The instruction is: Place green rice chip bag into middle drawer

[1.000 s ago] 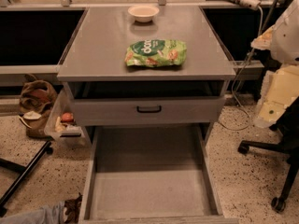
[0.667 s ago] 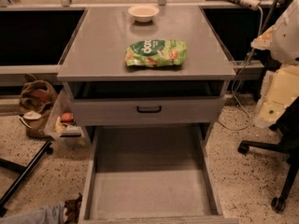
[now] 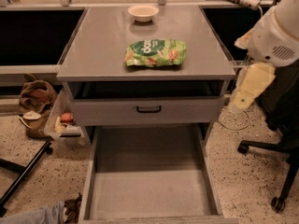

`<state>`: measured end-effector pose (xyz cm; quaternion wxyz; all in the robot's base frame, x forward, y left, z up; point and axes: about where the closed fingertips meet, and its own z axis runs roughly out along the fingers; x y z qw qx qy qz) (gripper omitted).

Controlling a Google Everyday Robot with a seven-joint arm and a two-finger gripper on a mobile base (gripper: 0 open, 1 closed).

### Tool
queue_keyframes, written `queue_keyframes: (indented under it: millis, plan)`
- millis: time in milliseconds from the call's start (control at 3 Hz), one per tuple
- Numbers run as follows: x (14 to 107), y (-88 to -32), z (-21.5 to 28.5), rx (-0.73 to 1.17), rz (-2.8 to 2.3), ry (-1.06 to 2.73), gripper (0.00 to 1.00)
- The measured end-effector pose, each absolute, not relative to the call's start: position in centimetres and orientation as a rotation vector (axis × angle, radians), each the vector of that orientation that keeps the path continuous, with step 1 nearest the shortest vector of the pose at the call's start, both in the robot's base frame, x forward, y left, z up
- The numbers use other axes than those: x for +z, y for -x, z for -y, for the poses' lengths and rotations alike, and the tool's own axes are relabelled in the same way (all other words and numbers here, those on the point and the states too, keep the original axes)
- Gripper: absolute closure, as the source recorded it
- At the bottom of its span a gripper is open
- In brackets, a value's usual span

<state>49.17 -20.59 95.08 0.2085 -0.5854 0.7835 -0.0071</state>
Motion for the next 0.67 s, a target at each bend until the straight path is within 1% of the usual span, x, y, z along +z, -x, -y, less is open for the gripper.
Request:
queue_keyframes:
  millis: [333, 667]
  plan:
    - [92.0, -55.0, 18.9, 0.048, -2.163, 1.593, 0.0]
    - [88.4, -60.3, 17.7, 0.177, -2.14, 1.564, 0.0]
